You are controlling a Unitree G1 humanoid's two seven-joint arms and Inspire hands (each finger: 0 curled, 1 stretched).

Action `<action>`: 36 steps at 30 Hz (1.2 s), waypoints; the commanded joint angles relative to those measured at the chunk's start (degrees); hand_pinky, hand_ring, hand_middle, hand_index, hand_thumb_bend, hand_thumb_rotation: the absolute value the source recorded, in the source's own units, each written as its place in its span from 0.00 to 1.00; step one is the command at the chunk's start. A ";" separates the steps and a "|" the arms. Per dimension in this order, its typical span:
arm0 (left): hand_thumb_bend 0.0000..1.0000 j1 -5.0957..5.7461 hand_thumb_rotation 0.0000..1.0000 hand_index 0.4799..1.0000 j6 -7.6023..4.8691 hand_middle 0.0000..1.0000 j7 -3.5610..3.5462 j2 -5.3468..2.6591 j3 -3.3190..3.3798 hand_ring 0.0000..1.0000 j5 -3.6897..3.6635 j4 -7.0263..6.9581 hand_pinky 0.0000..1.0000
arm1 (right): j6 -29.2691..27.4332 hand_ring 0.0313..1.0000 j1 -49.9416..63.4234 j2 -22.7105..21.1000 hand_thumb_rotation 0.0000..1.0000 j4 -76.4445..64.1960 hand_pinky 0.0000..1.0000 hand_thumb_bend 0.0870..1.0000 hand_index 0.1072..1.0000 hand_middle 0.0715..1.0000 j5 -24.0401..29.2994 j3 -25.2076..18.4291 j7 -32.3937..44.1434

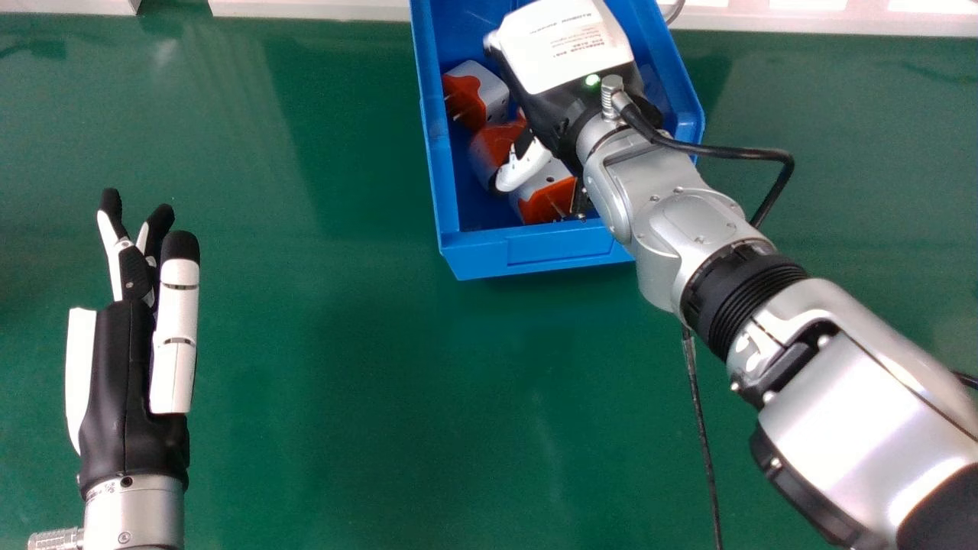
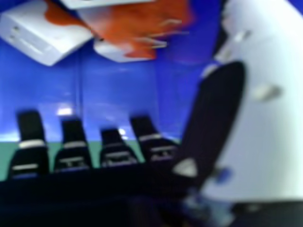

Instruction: Pick all objects and put in blue box

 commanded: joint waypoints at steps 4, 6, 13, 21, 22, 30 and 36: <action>0.45 -0.18 1.00 0.94 -0.66 0.97 0.33 0.12 -0.02 0.97 0.17 -1.07 0.97 | 0.80 1.00 -0.67 0.10 0.40 -2.13 0.95 0.58 0.99 1.00 0.56 -0.11 -0.42; 0.45 -0.20 1.00 0.94 -0.39 0.97 0.34 0.11 -0.05 0.97 0.20 -1.17 0.97 | 1.19 1.00 -0.34 0.08 0.40 -2.57 0.95 0.58 0.99 1.00 0.62 -0.18 -0.55; 0.46 -0.57 1.00 0.94 -0.95 0.97 0.08 0.40 0.19 0.97 -0.08 -0.43 0.97 | 0.84 1.00 2.57 -2.22 0.36 -6.90 0.93 0.54 0.97 1.00 0.02 0.01 -2.97; 0.45 -0.60 1.00 0.95 -0.90 0.97 -0.63 1.23 1.09 0.97 -0.90 0.23 0.97 | 1.82 1.00 13.61 -9.39 0.37 -26.88 0.97 0.45 0.98 1.00 -2.44 -0.91 -5.33; 0.45 -0.57 1.00 0.95 -1.02 0.97 -0.68 1.34 1.19 0.97 -0.92 0.35 0.97 | 2.44 1.00 14.96 -10.04 0.38 -29.39 0.97 0.45 0.98 1.00 -2.79 -1.03 -5.20; 0.46 0.02 1.00 0.94 -0.07 0.97 -1.26 1.75 2.18 0.97 -1.76 0.29 0.98 | 5.23 1.00 37.08 -17.16 0.49 -60.42 0.98 0.36 1.00 1.00 -6.99 -4.69 -6.21; 0.43 0.37 1.00 0.93 -0.42 0.98 -2.05 1.77 2.98 0.98 -2.86 0.75 0.98 | 3.41 1.00 52.55 -19.40 0.58 -76.03 0.91 0.34 1.00 1.00 -7.34 -8.32 -6.65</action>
